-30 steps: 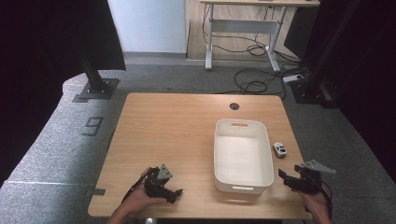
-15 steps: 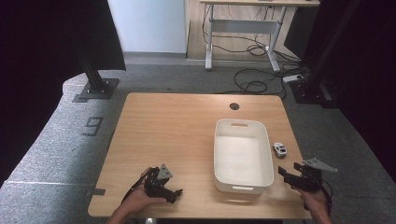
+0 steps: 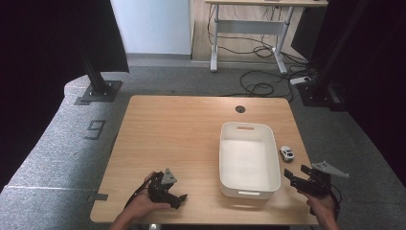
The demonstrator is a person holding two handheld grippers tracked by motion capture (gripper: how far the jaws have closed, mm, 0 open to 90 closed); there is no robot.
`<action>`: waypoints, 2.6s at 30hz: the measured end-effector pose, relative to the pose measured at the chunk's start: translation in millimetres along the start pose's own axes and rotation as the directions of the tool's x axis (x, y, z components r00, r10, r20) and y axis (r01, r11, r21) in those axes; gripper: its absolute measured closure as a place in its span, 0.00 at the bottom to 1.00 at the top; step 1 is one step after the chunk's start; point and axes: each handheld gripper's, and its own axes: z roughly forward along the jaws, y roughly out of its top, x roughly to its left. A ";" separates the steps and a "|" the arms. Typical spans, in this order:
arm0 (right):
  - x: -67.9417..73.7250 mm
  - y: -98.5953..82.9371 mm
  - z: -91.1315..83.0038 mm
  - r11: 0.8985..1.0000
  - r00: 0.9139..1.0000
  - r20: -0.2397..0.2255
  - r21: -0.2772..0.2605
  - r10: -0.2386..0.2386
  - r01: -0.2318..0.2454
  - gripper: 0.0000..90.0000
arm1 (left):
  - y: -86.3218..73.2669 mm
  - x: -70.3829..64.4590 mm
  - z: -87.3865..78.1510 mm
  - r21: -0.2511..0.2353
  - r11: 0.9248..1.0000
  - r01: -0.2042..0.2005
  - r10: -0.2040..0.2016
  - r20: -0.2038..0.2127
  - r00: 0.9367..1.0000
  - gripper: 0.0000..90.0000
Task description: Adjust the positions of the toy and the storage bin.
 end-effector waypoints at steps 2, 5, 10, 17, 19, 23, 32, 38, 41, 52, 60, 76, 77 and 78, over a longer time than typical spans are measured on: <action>3.2 1.2 -1.0 1.000 1.000 -0.002 -0.005 -0.010 0.010 0.25 | 0.1 0.0 0.0 0.000 1.000 -0.001 0.001 0.000 1.000 0.00; 6.7 2.3 -1.7 1.000 1.000 -0.002 -0.012 -0.019 0.019 0.25 | 0.1 0.0 0.0 0.001 1.000 0.000 0.000 0.000 1.000 0.00; 9.2 5.2 -3.0 1.000 1.000 -0.008 -0.018 -0.020 0.020 0.25 | 0.1 0.0 0.0 0.001 1.000 0.000 0.000 0.000 1.000 0.00; 13.5 9.0 -8.0 0.999 1.000 -0.017 -0.035 -0.014 0.013 0.25 | 0.2 0.1 0.0 0.002 1.000 -0.001 0.001 0.001 1.000 0.00; 14.0 9.8 -8.8 0.999 1.000 -0.018 -0.040 -0.010 0.010 0.25 | 0.3 0.2 0.0 0.002 1.000 -0.002 0.002 0.001 1.000 0.00; 15.9 13.5 -11.4 0.998 1.000 -0.022 -0.060 -0.003 0.002 0.27 | 0.3 0.2 0.0 0.002 1.000 -0.002 0.002 0.001 1.000 0.00; 21.4 16.0 -10.2 0.998 0.999 -0.035 -0.062 -0.005 0.002 0.28 | 0.3 0.3 0.0 0.002 1.000 -0.003 0.003 0.001 1.000 0.00; 25.4 15.4 -7.1 0.999 0.999 -0.038 -0.052 -0.015 0.013 0.28 | 0.3 0.3 0.0 0.002 1.000 -0.003 0.003 0.002 1.000 0.00; 29.3 13.6 -1.8 0.999 0.999 -0.039 -0.035 -0.022 0.021 0.28 | 0.3 0.3 0.0 0.002 1.000 -0.003 0.003 0.002 1.000 0.00; 36.3 6.9 10.5 0.999 0.999 -0.017 0.006 -0.040 0.040 0.35 | 0.2 0.3 0.0 0.002 1.000 -0.004 0.004 0.002 1.000 0.00; 37.7 2.8 16.9 0.999 1.000 -0.002 0.023 -0.030 0.030 0.42 | 0.2 0.3 0.0 0.001 1.000 -0.003 0.003 0.002 1.000 0.00; 47.5 -2.5 24.2 0.996 0.998 0.008 0.059 -0.065 0.064 0.71 | 0.1 0.3 0.0 0.001 1.000 -0.003 0.003 0.001 1.000 0.00; 47.5 -2.5 24.2 0.996 0.998 0.008 0.059 -0.065 0.064 0.71 | 0.1 0.2 0.0 0.001 1.000 -0.002 0.002 0.001 1.000 0.00; 48.2 -2.5 24.5 0.996 0.998 0.010 0.060 -0.065 0.064 0.72 | 0.1 0.2 0.0 0.001 1.000 -0.003 0.003 0.001 1.000 0.00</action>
